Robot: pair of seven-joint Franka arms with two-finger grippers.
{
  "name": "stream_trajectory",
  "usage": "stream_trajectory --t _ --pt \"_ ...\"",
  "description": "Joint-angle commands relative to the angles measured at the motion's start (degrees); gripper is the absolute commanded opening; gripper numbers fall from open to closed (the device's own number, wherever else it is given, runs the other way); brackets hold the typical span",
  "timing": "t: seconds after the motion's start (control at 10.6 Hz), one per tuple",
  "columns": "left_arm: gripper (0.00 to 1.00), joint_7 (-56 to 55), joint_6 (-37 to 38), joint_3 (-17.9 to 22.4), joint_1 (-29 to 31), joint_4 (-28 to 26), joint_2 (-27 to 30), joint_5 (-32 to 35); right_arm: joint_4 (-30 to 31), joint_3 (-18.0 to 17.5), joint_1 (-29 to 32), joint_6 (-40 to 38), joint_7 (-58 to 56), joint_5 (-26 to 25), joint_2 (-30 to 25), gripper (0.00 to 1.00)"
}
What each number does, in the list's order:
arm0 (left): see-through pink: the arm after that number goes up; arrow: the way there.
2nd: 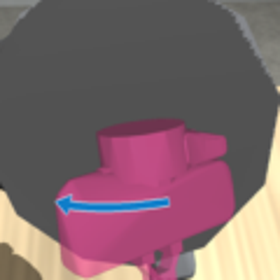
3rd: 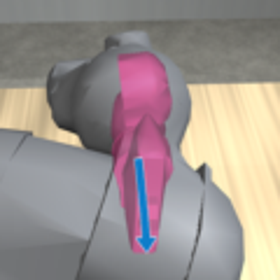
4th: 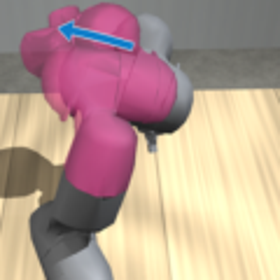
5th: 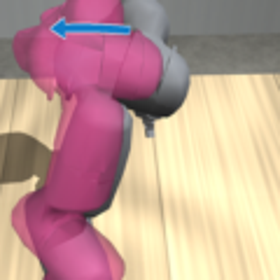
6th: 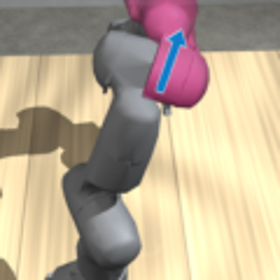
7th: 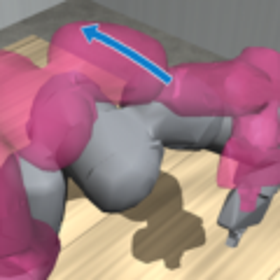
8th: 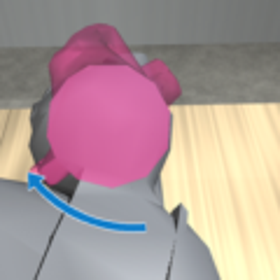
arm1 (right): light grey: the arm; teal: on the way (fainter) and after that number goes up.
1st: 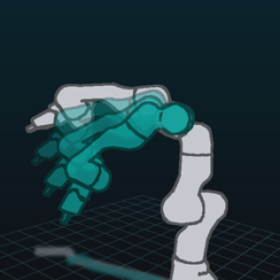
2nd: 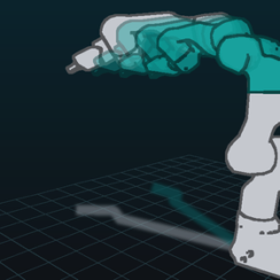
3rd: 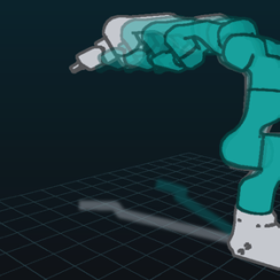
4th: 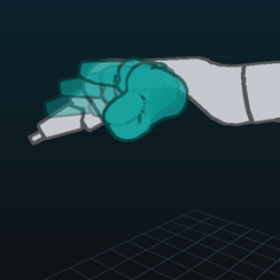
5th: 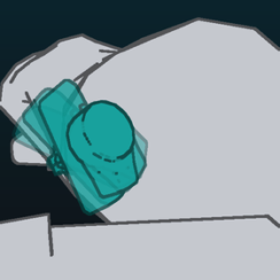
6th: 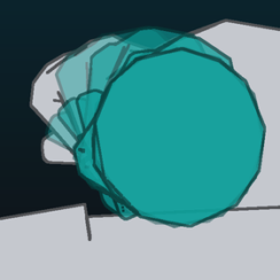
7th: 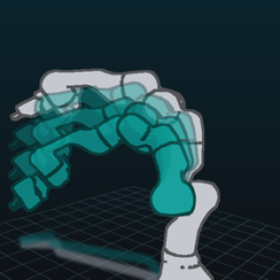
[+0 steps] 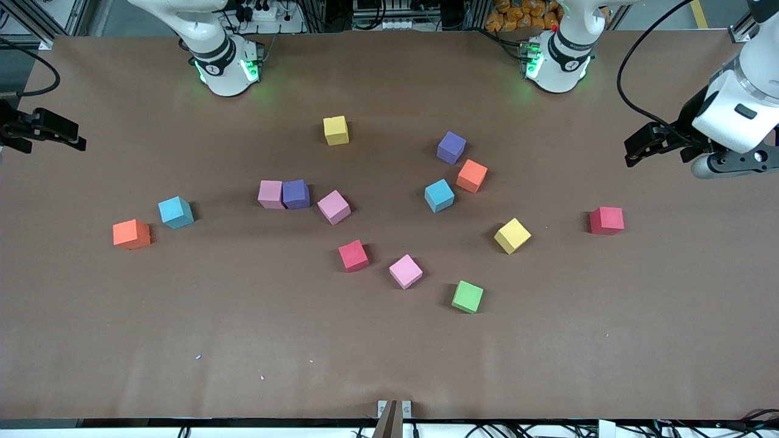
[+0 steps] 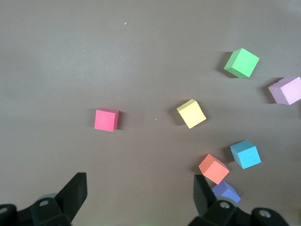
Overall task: Arrange 11 blocks into digit 3
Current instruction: 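Reach the left gripper down to the purple block beside the orange block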
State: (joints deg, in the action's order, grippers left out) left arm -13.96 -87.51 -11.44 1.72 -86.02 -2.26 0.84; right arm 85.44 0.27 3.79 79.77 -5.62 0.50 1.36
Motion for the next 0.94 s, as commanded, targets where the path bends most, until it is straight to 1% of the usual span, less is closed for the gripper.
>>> stream_trajectory --t 0.0,0.19,0.28,0.47,0.57,0.66,0.75,0.85 --pt "1.0 1.4 -0.1 -0.1 0.2 -1.2 1.4 0.9 0.0 -0.2 0.4 -0.3 -0.5 0.6 -0.1 1.0" --pt "1.0 1.6 -0.1 -0.4 0.0 -1.5 1.4 0.9 0.0 -0.2 0.4 -0.3 -0.5 0.6 -0.1 1.0" --pt "1.0 1.1 -0.2 -0.9 -1.0 -4.2 1.5 0.8 0.0 -0.2 0.3 -0.3 -0.4 0.6 -0.1 1.0" --pt "1.0 0.4 -3.2 -1.5 -5.0 -9.5 1.3 0.3 0.0 -0.2 0.3 -0.3 -0.4 0.6 -0.2 1.0" --pt "1.0 0.2 -6.5 -3.0 -7.0 -14.1 1.4 0.0 0.0 -0.2 0.3 -0.3 -0.4 0.6 -0.1 1.0" --pt "1.0 -3.1 -10.4 -6.3 -8.1 -17.7 1.5 0.0 0.0 -0.2 0.4 -0.3 -0.4 0.6 -0.1 1.0" --pt "1.0 -12.2 -15.1 -11.3 -8.3 -21.1 1.5 0.0 0.0 -0.2 0.4 -0.3 -0.4 0.6 -0.1 1.0" --pt "1.0 -20.9 -19.3 -14.5 -9.6 -23.2 0.6 0.0 -0.1 -0.1 0.6 -0.3 -0.4 0.6 -0.2 1.0"
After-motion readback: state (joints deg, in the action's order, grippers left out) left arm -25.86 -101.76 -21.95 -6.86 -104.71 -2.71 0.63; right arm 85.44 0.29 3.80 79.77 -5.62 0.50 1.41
